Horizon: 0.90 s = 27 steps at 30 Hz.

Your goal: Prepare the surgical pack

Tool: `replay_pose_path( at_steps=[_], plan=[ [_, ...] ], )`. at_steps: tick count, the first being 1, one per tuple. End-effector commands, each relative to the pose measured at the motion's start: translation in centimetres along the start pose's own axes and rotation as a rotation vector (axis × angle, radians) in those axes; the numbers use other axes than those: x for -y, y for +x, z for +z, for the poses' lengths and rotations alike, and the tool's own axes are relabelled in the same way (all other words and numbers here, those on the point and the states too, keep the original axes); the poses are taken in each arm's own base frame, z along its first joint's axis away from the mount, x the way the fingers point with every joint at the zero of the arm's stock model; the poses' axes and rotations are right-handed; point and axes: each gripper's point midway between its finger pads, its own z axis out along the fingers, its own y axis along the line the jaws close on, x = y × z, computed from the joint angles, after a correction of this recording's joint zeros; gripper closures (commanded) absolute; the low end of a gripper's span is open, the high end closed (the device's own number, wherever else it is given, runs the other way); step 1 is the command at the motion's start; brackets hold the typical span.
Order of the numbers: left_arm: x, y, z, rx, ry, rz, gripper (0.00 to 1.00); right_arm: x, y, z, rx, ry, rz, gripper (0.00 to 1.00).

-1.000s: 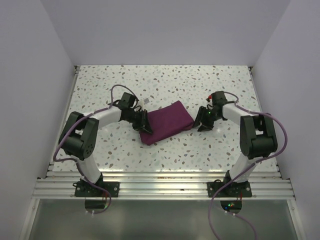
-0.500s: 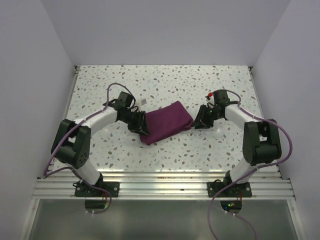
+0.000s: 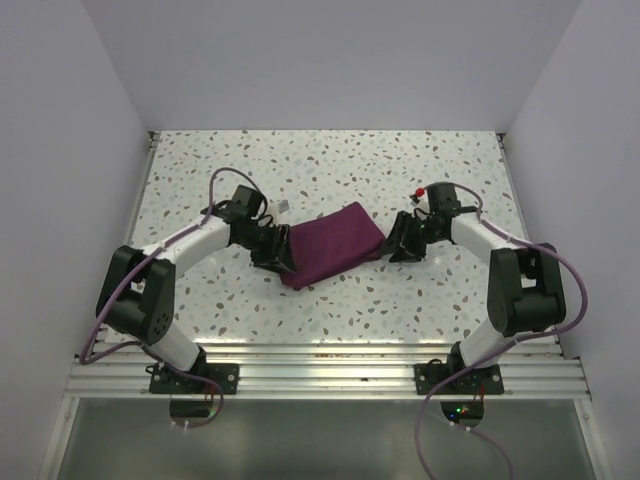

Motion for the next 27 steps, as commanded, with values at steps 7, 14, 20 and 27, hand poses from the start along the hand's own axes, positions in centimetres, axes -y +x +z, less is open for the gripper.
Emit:
replay_pose_path(
  at_steps=[7,14,20,27],
  plan=[
    [-0.7,0.7,0.5,0.010,0.045,-0.025,0.50,-0.5,-1.8,1.3,0.024,-0.048,-0.035,0.56],
    [-0.5,0.1,0.6,0.025,0.090,-0.045,0.44,-1.0,-1.9,1.4,0.023,-0.072,-0.018,0.58],
    [-0.1,-0.4,1.0,0.028,0.152,-0.066,0.40,-1.2,-2.3,1.3,0.029,-0.073,-0.020,0.59],
    [-0.5,0.2,1.7,-0.014,0.156,-0.095,0.42,-1.2,-3.0,1.9,0.037,-0.077,-0.019,0.60]
  ],
)
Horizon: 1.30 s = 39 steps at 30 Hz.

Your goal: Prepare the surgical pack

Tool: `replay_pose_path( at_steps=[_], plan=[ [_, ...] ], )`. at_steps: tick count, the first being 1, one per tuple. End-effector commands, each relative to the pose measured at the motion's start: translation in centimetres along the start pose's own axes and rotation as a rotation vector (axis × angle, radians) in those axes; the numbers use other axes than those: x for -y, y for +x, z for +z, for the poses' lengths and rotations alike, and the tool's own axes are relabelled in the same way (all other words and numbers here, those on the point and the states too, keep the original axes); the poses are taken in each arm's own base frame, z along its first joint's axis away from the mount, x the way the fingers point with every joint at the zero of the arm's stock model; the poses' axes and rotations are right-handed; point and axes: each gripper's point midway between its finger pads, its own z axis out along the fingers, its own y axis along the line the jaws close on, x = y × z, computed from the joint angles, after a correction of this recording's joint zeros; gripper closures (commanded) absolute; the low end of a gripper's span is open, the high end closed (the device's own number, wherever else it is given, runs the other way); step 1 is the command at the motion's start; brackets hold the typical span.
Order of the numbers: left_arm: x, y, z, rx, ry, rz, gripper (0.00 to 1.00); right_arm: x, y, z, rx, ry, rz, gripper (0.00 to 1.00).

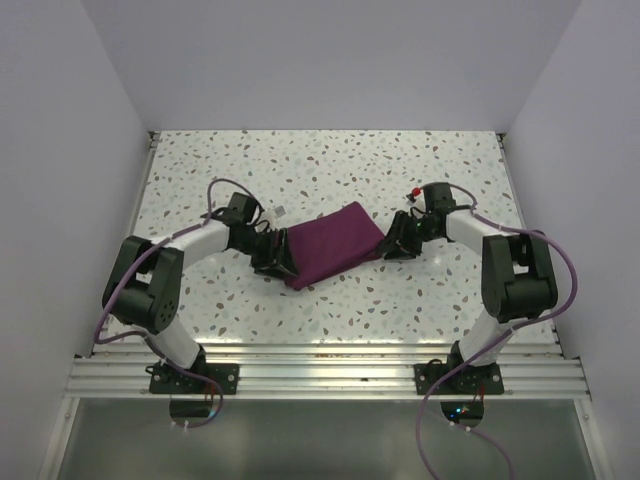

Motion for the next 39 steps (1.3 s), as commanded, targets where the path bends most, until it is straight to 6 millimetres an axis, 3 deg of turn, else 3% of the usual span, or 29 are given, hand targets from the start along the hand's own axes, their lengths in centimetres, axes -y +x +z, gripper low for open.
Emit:
replay_pose_path(
  at_steps=[1,9,11,13,18,19,22,27,32,36,37,39],
  plan=[
    [0.4,-0.3,0.1,0.003,0.040,-0.005,0.43,-1.9,-2.1,-0.3,0.048,-0.058,-0.031,0.61],
    [0.6,-0.9,0.3,0.000,0.049,-0.001,0.41,-2.4,-2.3,-0.4,0.049,-0.074,-0.030,0.61],
    [0.7,-1.2,0.5,0.003,0.058,0.000,0.45,-2.3,-2.6,-0.2,0.056,-0.079,-0.025,0.61],
    [0.5,-1.2,0.8,-0.005,0.061,-0.016,0.57,-2.0,-2.5,0.4,0.054,-0.080,-0.010,0.62],
    [0.2,-1.6,1.3,-0.003,0.057,-0.039,0.98,-0.7,-2.6,1.2,0.058,-0.036,-0.009,0.88],
    [0.2,-1.7,1.3,0.000,0.056,-0.040,1.00,-0.3,-2.6,1.2,0.054,-0.021,-0.020,0.91],
    [0.0,-1.9,1.5,0.002,0.050,-0.051,1.00,1.3,-2.5,1.4,0.041,0.062,-0.043,0.98],
    [-0.4,-2.5,1.3,0.020,0.026,-0.049,1.00,5.0,-3.0,0.6,0.058,0.276,-0.097,1.00],
    [-0.8,-2.6,1.2,0.022,0.006,-0.050,1.00,5.0,-2.9,1.3,0.053,0.282,-0.097,1.00],
    [-1.6,-2.8,1.1,0.020,-0.034,-0.043,1.00,4.2,-2.4,1.1,0.035,0.271,-0.078,0.77],
    [-1.6,-2.9,1.1,0.019,-0.041,-0.040,1.00,4.1,-2.0,0.8,0.022,0.268,-0.065,0.63],
    [-1.9,-3.1,1.2,0.017,-0.054,-0.024,0.98,3.3,-1.8,-0.1,0.023,0.253,-0.064,0.50]
  ],
)
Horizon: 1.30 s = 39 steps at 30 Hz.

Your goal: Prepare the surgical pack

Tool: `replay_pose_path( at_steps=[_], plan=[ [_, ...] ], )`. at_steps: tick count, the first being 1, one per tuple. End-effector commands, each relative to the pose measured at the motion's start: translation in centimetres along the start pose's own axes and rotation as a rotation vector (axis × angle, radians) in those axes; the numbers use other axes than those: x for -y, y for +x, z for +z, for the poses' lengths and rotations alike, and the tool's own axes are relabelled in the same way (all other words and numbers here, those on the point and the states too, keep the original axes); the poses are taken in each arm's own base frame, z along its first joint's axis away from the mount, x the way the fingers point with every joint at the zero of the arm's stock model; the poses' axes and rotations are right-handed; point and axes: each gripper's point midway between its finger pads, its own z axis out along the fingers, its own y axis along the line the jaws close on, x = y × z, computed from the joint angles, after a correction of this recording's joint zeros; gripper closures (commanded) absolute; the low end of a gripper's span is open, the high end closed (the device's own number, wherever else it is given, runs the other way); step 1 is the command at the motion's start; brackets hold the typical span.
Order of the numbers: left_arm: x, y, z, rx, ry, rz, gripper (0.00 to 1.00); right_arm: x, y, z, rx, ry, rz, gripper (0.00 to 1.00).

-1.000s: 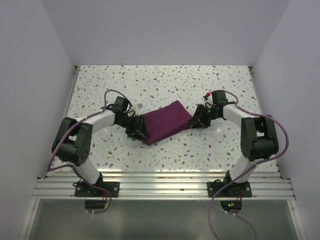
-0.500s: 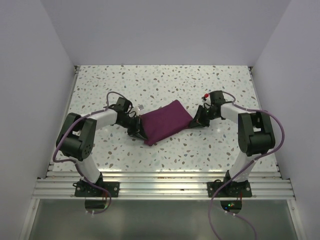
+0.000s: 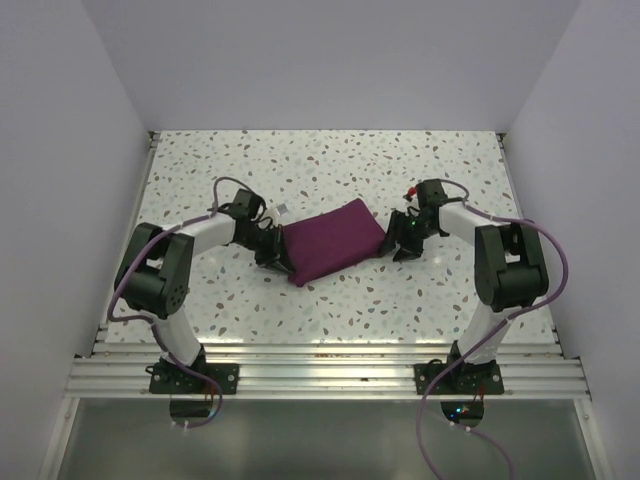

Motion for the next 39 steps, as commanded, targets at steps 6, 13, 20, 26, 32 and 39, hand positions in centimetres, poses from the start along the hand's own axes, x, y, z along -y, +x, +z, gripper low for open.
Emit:
replay_pose_path(
  at_steps=[6,13,20,26,32,39],
  plan=[
    [-0.9,-1.9,-2.2,0.073,-0.103,0.094,0.59,-1.7,0.8,-5.5,-0.004,0.012,-0.012,0.41],
    [1.5,-0.7,-6.2,0.158,-0.113,0.148,0.51,-7.0,3.2,-6.7,-0.070,-0.169,-0.069,0.64],
    [2.8,-1.5,-8.4,0.266,-0.138,0.139,0.66,-9.6,5.9,-1.1,-0.070,-0.154,-0.120,0.97],
    [3.2,-1.7,-10.2,0.344,-0.179,0.129,0.68,-8.9,6.5,3.2,-0.011,-0.090,-0.109,1.00],
    [2.9,-0.6,-10.5,0.357,-0.182,0.099,0.64,-9.1,6.4,5.8,0.057,-0.100,-0.050,0.99],
    [3.5,-0.2,-11.3,0.390,-0.171,0.084,0.61,-12.5,2.8,8.9,0.137,-0.142,0.043,0.97]
  ],
)
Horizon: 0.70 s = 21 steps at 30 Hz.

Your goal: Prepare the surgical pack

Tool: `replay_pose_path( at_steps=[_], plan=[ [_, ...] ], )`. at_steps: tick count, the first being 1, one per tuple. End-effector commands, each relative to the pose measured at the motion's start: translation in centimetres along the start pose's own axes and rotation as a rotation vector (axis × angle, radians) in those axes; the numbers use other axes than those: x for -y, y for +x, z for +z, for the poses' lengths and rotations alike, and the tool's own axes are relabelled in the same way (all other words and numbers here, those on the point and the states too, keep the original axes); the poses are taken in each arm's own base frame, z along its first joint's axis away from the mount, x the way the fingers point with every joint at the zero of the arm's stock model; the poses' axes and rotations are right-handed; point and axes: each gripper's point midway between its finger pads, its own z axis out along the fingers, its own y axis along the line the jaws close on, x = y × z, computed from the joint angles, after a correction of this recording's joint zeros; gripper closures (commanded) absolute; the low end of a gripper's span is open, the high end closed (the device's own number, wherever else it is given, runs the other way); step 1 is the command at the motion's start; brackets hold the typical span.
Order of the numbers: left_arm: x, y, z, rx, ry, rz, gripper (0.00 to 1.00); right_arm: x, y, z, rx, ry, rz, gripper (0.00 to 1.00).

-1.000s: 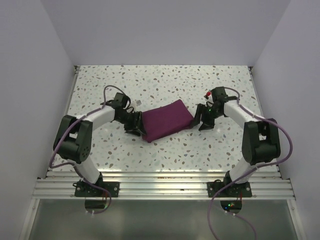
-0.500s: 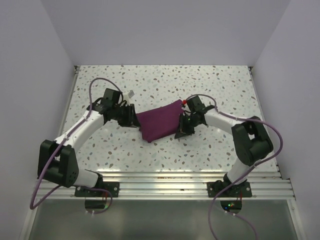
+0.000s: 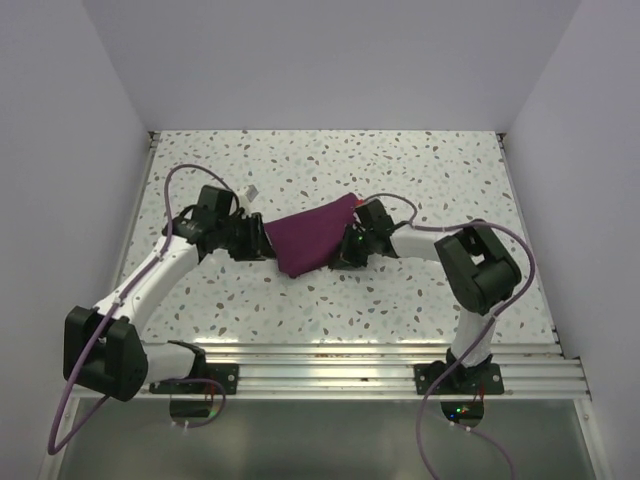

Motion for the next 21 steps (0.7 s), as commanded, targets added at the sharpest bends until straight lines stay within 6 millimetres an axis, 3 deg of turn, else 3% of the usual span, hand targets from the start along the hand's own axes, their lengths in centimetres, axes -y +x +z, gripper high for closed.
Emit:
replay_pose_path(
  at_steps=[1,4,6,7,8,11,12,13,14,16,18,21],
  plan=[
    [0.6,-0.8,-1.5,0.055,-0.001,-0.011,0.60,0.1,-3.8,3.5,0.124,0.047,0.043,0.97],
    [0.7,-0.8,-2.3,0.074,-0.004,-0.003,0.59,-1.8,-4.7,3.9,0.121,0.009,0.037,0.95],
    [0.6,-0.5,-2.5,0.075,-0.006,0.000,0.55,-0.9,-3.7,3.0,0.119,0.046,0.044,0.87],
    [0.6,-0.3,-2.6,0.080,-0.001,0.005,0.53,-2.0,-3.9,1.1,0.154,0.019,0.029,0.80],
    [0.7,-0.1,-2.6,0.079,0.005,0.000,0.49,0.0,-2.6,0.5,0.149,0.071,0.040,0.65],
    [0.8,0.6,-2.4,0.098,0.043,-0.006,0.41,0.8,-1.1,-3.2,0.170,0.109,-0.025,0.35],
    [0.6,1.1,-2.0,0.101,0.057,-0.008,0.39,2.4,-0.1,-3.9,0.169,0.158,-0.077,0.02],
    [0.6,1.4,-1.8,0.102,0.067,-0.010,0.28,2.8,0.5,-4.6,0.159,0.171,-0.105,0.01],
    [0.8,1.7,-1.7,0.098,0.090,-0.018,0.00,2.4,0.9,-5.6,0.163,0.149,-0.143,0.01],
    [0.5,2.4,-1.0,0.105,0.112,-0.021,0.00,3.6,1.4,-6.4,0.136,0.204,-0.196,0.01],
    [0.5,2.8,-0.5,0.131,0.147,-0.030,0.00,4.0,2.0,-5.8,0.085,0.207,-0.236,0.01],
    [1.2,2.6,-0.2,0.204,0.227,-0.023,0.00,2.2,1.4,-5.6,0.169,0.085,-0.281,0.01]
  ],
)
